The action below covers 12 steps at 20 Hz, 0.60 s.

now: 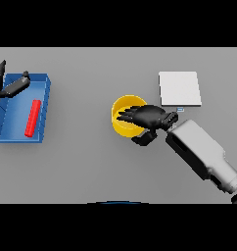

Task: Pick up the red beaker and tilt it to pour out 1 green nut into yellow bowl. Pick up the yellow bowl and place it on the metallic measuring scale.

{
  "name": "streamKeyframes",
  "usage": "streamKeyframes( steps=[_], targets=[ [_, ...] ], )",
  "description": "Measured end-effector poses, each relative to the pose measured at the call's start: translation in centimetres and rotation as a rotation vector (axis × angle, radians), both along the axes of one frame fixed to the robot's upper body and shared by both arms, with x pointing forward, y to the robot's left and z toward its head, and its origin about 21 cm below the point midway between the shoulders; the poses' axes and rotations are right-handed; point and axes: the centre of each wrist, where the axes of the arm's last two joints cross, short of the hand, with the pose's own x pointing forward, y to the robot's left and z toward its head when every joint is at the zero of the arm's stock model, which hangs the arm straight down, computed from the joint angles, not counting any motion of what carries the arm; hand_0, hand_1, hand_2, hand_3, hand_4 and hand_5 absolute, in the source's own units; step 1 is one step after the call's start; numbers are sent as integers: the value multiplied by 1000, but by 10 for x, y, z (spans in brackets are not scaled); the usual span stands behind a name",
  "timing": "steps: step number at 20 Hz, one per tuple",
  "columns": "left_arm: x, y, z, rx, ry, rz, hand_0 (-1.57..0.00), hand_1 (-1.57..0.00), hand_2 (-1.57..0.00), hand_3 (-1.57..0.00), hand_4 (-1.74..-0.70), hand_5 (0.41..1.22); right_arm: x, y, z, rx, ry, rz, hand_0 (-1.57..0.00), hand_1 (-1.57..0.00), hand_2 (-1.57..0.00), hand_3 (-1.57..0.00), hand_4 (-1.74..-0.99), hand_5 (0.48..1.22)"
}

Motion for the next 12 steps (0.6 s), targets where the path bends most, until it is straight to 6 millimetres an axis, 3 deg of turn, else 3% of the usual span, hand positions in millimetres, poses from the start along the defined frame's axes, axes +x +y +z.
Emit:
streamKeyframes(
  steps=[2,4,6,7,9,12],
  targets=[
    [-1,0,3,2,-2,4,1,1,1,1,-793,722,2,5,4,-24,-19,-6,-258,-236,-233,-249,-1387,900],
    [-2,3,-2,-3,5,4,1,1,1,1,-795,725,-2,5,3,-24,-8,18,-721,-664,-624,-472,-1488,1016],
    [0,3,2,-6,-2,13,1,1,1,1,-800,727,0,10,4,-43,6,18,-1027,-991,-965,-691,-1571,1090],
    [-1,2,3,-13,-3,6,1,1,1,1,-799,728,0,7,4,-43,30,30,-1136,-1107,-1086,-867,-1604,1116],
    [-1,4,2,-7,0,14,1,1,1,1,-799,727,2,5,5,-51,60,41,-1292,-1274,-1261,-1019,-1649,1154],
    [-3,-1,3,-11,-4,2,1,1,1,1,-802,726,-2,2,7,-46,54,20,-1428,-1419,-1355,-1155,-1694,1187]
  ],
)
